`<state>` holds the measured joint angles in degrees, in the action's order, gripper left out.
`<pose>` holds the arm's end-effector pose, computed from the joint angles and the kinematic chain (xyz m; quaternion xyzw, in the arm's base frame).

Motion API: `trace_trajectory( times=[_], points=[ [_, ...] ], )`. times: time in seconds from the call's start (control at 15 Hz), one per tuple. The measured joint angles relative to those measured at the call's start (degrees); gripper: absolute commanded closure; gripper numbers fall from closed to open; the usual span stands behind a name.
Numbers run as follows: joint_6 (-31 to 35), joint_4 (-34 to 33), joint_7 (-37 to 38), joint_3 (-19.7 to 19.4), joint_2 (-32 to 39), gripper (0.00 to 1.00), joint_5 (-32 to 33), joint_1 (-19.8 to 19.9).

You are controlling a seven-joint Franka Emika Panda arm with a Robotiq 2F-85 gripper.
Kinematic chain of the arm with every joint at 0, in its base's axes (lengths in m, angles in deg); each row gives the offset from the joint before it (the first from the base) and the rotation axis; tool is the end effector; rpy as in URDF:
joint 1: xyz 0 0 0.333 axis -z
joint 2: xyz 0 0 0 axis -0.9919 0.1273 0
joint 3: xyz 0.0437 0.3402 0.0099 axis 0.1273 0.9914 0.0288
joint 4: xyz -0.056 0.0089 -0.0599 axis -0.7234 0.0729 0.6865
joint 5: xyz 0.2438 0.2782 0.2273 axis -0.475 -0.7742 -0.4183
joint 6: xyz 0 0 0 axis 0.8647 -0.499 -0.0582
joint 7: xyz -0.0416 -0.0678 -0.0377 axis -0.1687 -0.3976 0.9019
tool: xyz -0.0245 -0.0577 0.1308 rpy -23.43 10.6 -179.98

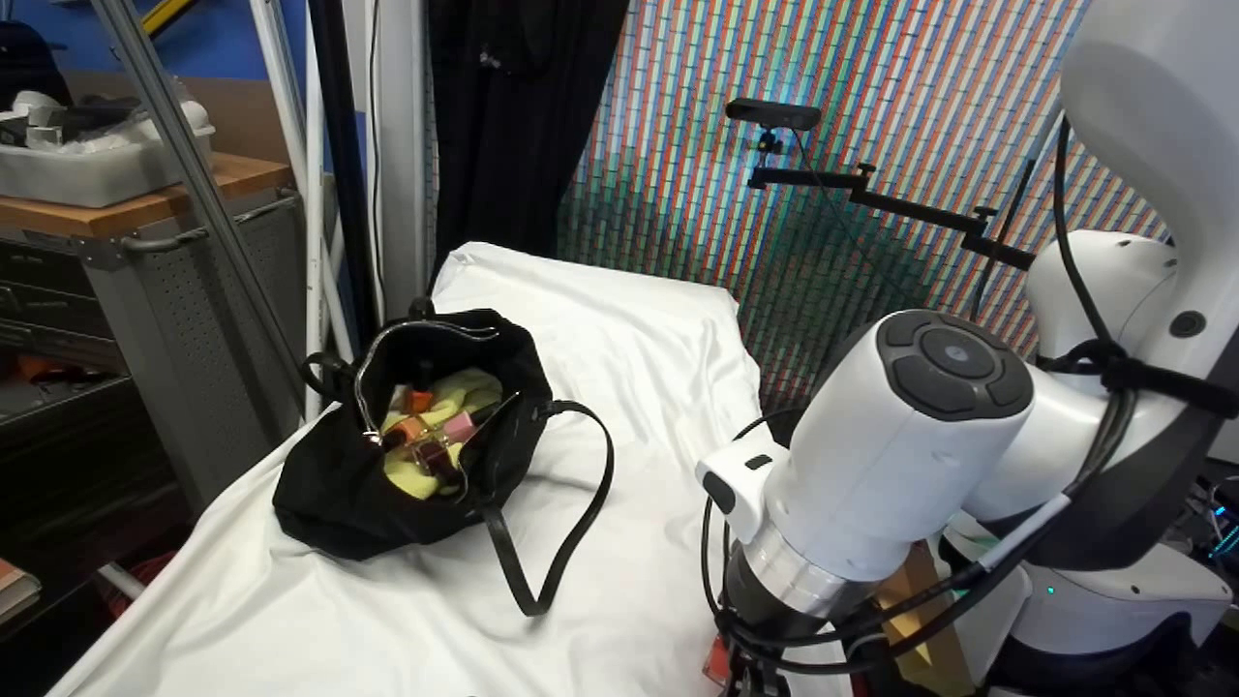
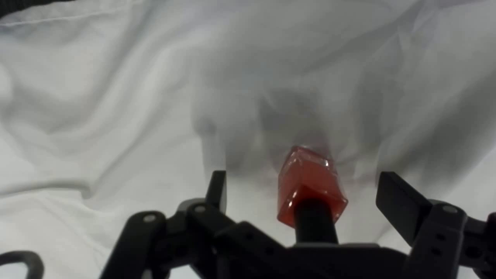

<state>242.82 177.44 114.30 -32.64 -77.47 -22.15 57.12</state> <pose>0.3810 0.2924 0.1541 0.9975 -0.0009 0.0423 0.0573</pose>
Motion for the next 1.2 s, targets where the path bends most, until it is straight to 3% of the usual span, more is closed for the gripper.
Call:
trace_trajectory(
  times=[1.2],
  points=[
    [1.5, -0.3, -4.0, -0.7, 0.3, 0.0, 0.0, 2.9]
  ],
)
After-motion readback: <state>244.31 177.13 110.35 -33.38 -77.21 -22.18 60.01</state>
